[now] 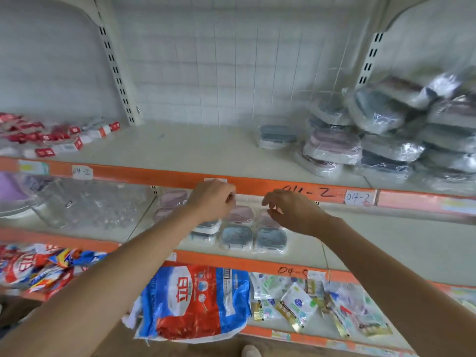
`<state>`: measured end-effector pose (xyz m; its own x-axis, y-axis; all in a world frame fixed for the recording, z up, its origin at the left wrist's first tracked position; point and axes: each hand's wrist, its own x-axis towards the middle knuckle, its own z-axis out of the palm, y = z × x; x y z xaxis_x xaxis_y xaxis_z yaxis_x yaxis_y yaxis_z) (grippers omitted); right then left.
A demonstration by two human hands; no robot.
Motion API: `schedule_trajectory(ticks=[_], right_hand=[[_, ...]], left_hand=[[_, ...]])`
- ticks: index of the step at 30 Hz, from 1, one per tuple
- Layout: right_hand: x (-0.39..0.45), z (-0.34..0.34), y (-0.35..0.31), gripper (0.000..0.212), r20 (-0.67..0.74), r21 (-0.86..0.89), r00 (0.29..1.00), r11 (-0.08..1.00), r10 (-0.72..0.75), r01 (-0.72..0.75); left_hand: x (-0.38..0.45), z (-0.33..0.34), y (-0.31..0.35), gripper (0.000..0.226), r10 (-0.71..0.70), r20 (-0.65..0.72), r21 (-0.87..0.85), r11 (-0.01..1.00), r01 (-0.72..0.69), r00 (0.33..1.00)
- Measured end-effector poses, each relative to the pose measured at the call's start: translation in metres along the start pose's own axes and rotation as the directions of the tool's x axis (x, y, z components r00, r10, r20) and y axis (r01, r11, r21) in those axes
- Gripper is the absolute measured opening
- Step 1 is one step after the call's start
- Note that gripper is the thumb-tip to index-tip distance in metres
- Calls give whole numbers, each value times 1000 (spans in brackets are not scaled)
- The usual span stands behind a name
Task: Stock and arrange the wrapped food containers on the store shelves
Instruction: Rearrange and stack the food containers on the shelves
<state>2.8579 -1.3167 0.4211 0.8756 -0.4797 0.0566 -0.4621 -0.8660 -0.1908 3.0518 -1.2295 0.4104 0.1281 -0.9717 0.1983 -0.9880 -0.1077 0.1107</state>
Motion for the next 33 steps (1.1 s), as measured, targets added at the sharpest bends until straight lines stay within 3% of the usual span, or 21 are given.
schedule_trajectory(ticks=[8, 11, 14, 17, 20, 23, 28, 33], right_hand=[[55, -60, 65, 34, -212, -124, 977, 991, 31, -58], [80, -80, 105, 35, -269, -162, 963, 984, 23, -69], [96, -99, 149, 47, -229, -188, 969, 973, 91, -135], [102, -102, 178, 79, -34, -127, 962, 954, 270, -272], [101, -89, 188, 96, 77, -123, 943, 941, 324, -314], [99, -87, 192, 105, 67, -155, 953, 947, 295, -282], [114, -100, 176, 98, 35, -128, 961, 955, 274, -268], [169, -102, 135, 97, -46, -150, 986, 975, 159, -165]], left_hand=[[106, -5, 4, 17, 30, -129, -32, 999, -35, 991], [164, -1, 3, 16, 48, -82, -46, 998, -52, 995], [221, 4, 6, 32, 54, 13, -61, 997, -53, 998], [259, 16, 10, 46, 70, 7, -108, 992, -68, 998], [278, 36, 9, 67, 91, 197, -16, 996, -90, 976], [295, 45, 4, 67, 94, 217, 43, 994, -105, 972], [289, 40, -19, 59, 126, 177, 67, 988, -140, 976], [256, 8, -81, 53, 11, 164, 111, 993, -30, 986]])
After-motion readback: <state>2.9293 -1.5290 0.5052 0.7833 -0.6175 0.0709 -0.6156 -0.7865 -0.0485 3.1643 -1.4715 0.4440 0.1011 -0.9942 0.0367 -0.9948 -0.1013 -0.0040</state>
